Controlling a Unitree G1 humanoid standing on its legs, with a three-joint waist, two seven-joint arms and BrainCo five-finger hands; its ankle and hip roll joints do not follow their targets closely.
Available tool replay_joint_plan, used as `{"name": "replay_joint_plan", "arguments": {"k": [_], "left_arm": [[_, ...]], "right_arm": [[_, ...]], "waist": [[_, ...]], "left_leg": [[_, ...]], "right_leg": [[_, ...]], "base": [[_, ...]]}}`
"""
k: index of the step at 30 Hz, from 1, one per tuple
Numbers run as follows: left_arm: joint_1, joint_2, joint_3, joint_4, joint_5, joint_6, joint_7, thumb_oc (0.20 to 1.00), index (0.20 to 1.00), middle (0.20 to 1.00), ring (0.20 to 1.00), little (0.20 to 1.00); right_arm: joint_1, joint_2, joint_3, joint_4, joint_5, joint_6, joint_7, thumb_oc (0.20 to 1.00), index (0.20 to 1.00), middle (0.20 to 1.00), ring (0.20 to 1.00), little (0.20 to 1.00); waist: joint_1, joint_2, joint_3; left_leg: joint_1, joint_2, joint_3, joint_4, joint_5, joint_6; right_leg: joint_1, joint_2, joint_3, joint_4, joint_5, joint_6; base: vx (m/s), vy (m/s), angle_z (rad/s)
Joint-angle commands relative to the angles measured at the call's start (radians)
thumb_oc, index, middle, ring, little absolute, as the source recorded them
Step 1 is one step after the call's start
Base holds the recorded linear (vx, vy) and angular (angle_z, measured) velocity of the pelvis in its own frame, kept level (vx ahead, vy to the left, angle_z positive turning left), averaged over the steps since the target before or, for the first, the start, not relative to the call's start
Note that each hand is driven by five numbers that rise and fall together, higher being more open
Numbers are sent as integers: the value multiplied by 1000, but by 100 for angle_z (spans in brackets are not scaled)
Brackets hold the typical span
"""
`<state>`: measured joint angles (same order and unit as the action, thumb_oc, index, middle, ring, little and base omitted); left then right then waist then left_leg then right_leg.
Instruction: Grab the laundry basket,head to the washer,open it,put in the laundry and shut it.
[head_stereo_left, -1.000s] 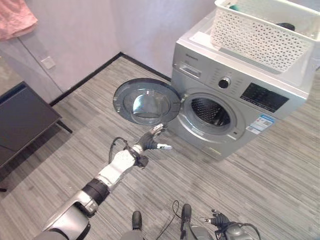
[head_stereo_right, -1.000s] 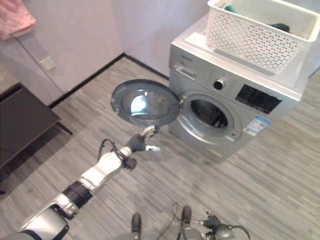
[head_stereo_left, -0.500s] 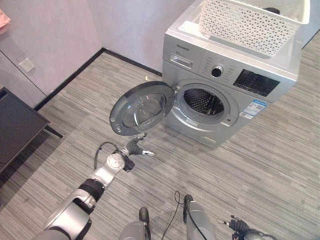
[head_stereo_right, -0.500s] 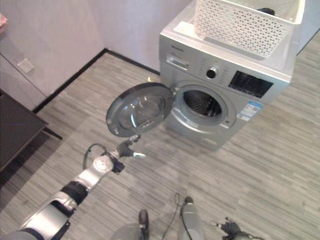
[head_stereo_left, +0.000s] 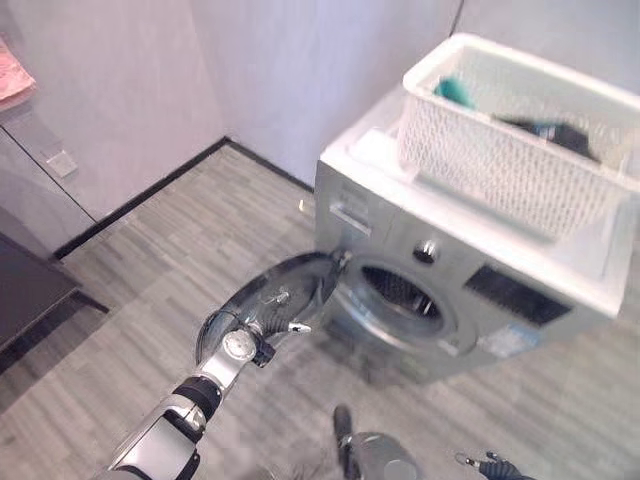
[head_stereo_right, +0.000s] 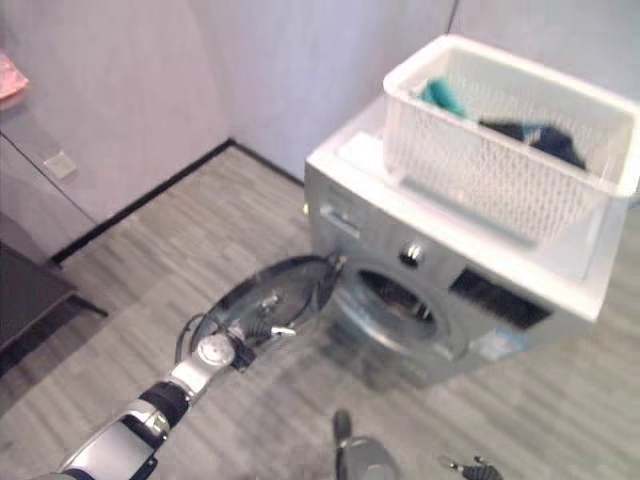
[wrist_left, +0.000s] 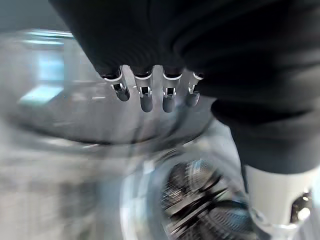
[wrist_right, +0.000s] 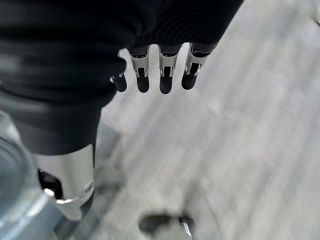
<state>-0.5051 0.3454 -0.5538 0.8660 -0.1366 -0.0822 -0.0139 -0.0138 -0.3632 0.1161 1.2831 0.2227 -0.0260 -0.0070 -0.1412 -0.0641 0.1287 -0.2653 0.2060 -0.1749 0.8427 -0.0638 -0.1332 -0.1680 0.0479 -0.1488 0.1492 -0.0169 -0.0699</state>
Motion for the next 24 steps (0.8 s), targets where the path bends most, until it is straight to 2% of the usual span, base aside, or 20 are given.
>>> {"name": "replay_joint_plan", "arguments": {"k": [1,2,3,4,6,8,16,18,24], "left_arm": [[-122,28,32,13,38,-18,60,1000,1000,1000,1000,1000],[-115,34,38,13,42,-20,63,1000,1000,1000,1000,1000],[-115,35,38,13,42,-20,63,1000,1000,1000,1000,1000],[-98,41,40,16,52,-18,57,1000,1000,1000,1000,1000],[-72,50,52,28,47,-16,50,1000,1000,1000,1000,1000],[-46,55,50,73,79,-7,32,1000,1000,1000,1000,1000],[179,143,43,19,171,17,-119,1000,1000,1000,1000,1000],[198,154,47,10,179,18,-126,1000,1000,1000,1000,1000],[245,147,147,34,185,8,-34,1000,1000,1000,1000,1000]], "right_arm": [[32,-17,16,-7,39,-3,-22,1000,1000,1000,1000,1000],[25,-16,21,-16,36,-6,-22,1000,1000,1000,1000,1000],[24,-16,21,-16,36,-6,-22,1000,1000,1000,1000,1000],[19,-13,30,-30,33,-8,-20,1000,1000,1000,1000,1000],[5,-10,33,-42,31,-10,-17,1000,1000,1000,1000,1000],[1,-4,30,-48,23,-12,-13,1000,1000,1000,1000,1000],[13,-19,21,-44,-48,13,30,1000,1000,1000,1000,1000],[15,-21,21,-42,-56,13,32,1000,1000,1000,1000,1000],[33,-16,-18,-2,-44,11,28,1000,1000,1000,1000,1000]], "waist": [[20,-21,60],[35,-18,65],[35,-21,64],[54,-7,73],[67,13,71],[68,27,55],[83,56,31],[84,56,30],[96,50,20]], "left_leg": [[85,-61,145,-425,-2,111],[86,-78,144,-535,0,100],[88,-81,145,-542,5,101],[74,-73,147,-680,76,77],[104,-59,183,-767,71,74],[115,-78,160,-751,59,70],[199,-101,211,-784,18,94],[205,-102,213,-789,16,96],[246,-119,215,-834,9,110]], "right_leg": [[1,-95,115,-70,30,140],[18,-99,119,-77,23,148],[18,-102,120,-78,24,148],[48,-98,110,-93,12,151],[62,-98,113,-82,2,161],[75,-102,122,-93,-2,165],[123,-146,154,-126,-8,183],[124,-150,154,-127,-8,185],[135,-163,154,-148,3,197]], "base": [[230,24,9],[158,73,5],[124,83,-38],[110,69,-52],[181,124,-56],[181,135,-64],[123,144,-30],[35,64,-3],[17,47,8]]}}
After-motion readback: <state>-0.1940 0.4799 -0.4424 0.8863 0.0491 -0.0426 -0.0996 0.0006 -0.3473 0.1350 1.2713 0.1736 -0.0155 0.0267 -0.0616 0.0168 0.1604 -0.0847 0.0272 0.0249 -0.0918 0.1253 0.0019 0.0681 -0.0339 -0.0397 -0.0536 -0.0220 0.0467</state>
